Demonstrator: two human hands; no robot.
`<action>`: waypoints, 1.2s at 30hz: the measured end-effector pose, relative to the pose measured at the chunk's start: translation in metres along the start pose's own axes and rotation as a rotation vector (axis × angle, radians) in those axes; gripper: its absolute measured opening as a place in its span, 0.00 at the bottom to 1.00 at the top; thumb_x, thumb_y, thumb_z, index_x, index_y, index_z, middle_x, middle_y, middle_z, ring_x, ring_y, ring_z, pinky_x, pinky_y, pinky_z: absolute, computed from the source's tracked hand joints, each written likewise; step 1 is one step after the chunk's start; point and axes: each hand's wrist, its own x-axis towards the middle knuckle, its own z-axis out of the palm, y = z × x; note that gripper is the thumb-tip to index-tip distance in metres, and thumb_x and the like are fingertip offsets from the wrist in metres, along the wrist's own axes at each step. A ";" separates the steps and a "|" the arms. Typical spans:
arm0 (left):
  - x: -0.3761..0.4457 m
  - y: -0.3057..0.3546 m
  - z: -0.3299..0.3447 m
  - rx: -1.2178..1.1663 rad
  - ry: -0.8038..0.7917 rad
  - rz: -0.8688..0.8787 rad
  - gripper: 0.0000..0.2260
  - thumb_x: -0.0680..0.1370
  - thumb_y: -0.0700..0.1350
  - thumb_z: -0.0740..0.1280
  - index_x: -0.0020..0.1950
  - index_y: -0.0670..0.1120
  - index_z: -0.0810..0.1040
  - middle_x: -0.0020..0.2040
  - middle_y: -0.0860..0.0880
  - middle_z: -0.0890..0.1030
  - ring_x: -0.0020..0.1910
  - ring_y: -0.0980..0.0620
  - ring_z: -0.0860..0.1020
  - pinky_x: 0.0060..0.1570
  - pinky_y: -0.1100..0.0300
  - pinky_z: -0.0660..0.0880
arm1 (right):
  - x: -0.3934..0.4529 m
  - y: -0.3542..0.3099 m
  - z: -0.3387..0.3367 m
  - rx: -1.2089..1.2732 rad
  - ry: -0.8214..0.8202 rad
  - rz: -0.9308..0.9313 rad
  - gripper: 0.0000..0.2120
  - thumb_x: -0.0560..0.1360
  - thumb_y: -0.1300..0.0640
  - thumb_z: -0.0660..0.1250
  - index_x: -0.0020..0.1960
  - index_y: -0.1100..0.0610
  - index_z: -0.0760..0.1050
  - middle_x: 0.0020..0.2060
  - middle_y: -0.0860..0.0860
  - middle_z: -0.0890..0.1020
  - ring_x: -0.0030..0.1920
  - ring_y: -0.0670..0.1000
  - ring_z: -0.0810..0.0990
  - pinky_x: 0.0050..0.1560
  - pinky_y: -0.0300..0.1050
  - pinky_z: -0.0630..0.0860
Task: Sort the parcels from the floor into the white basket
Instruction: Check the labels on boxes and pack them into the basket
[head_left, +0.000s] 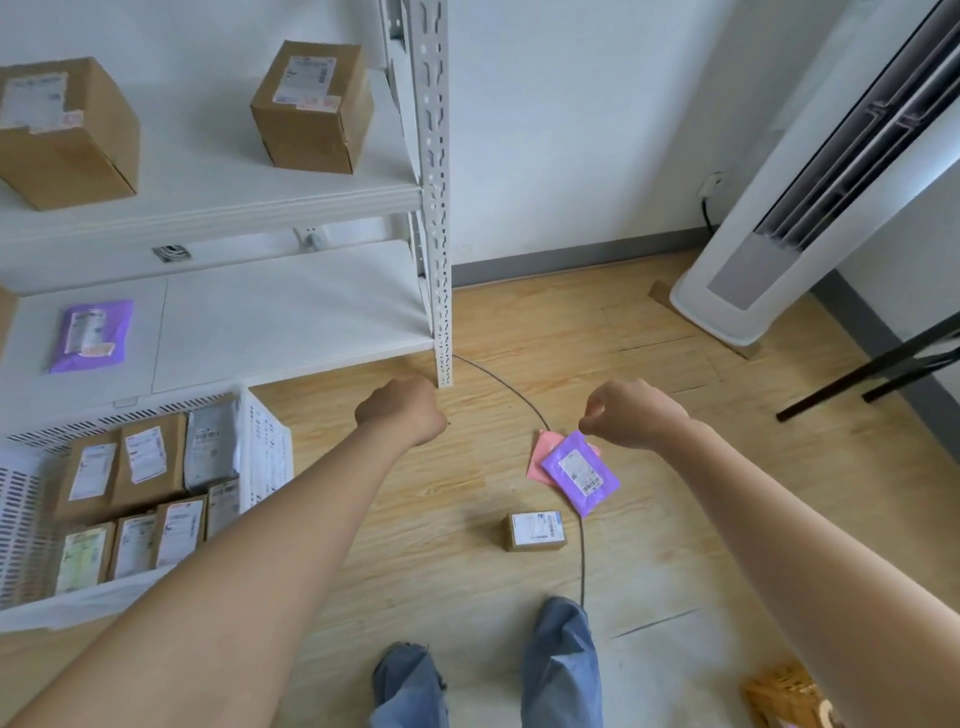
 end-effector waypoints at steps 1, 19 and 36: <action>0.001 0.011 0.006 -0.001 -0.004 -0.008 0.11 0.72 0.41 0.60 0.52 0.46 0.77 0.51 0.48 0.78 0.50 0.45 0.77 0.43 0.58 0.70 | 0.003 0.012 -0.001 0.002 -0.010 -0.002 0.11 0.72 0.52 0.64 0.49 0.56 0.80 0.50 0.53 0.82 0.50 0.54 0.79 0.52 0.48 0.77; 0.142 0.072 0.247 -0.035 -0.075 -0.067 0.15 0.76 0.45 0.60 0.62 0.53 0.72 0.61 0.50 0.73 0.56 0.45 0.74 0.44 0.58 0.67 | 0.162 0.174 0.179 0.164 -0.115 -0.131 0.14 0.75 0.60 0.60 0.55 0.50 0.80 0.52 0.53 0.81 0.54 0.53 0.75 0.49 0.40 0.68; 0.355 0.054 0.586 -0.823 -0.129 -0.366 0.10 0.75 0.41 0.59 0.49 0.54 0.74 0.59 0.47 0.77 0.45 0.51 0.74 0.40 0.64 0.68 | 0.391 0.272 0.500 0.560 -0.287 0.156 0.24 0.75 0.64 0.55 0.68 0.46 0.67 0.40 0.50 0.73 0.35 0.49 0.70 0.30 0.38 0.71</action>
